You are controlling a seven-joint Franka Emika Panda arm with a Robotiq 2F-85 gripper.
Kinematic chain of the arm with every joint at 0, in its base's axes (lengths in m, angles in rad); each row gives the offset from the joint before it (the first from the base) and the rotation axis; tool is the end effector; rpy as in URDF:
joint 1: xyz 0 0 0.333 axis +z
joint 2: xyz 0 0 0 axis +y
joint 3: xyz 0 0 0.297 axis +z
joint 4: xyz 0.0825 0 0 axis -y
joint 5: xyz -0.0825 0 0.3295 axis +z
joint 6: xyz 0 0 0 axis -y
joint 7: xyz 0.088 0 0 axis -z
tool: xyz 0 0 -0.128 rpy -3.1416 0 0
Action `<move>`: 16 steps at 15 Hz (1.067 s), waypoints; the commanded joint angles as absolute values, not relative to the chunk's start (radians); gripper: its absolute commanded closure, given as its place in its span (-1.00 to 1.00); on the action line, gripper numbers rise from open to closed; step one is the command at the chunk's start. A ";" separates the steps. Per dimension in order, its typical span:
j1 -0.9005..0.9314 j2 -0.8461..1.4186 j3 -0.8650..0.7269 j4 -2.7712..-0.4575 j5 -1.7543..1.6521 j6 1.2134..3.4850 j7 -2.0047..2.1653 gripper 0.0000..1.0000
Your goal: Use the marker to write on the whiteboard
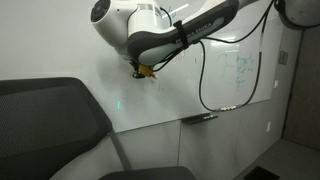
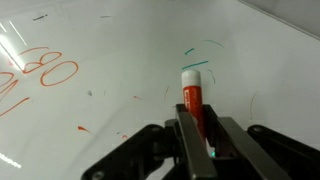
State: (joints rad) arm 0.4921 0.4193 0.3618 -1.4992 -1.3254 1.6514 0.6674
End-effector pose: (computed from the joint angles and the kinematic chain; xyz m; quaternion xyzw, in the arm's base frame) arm 0.5174 0.3562 0.4715 0.8112 0.1944 0.3063 0.4585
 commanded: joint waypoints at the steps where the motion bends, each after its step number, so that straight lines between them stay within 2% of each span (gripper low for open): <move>1: 0.508 0.457 0.343 -1.415 -1.315 1.696 0.618 0.90; 8: 0.483 0.472 0.334 -1.356 -1.175 1.797 0.499 0.90; 16: 0.459 0.474 0.278 -1.320 -0.996 1.812 0.331 0.90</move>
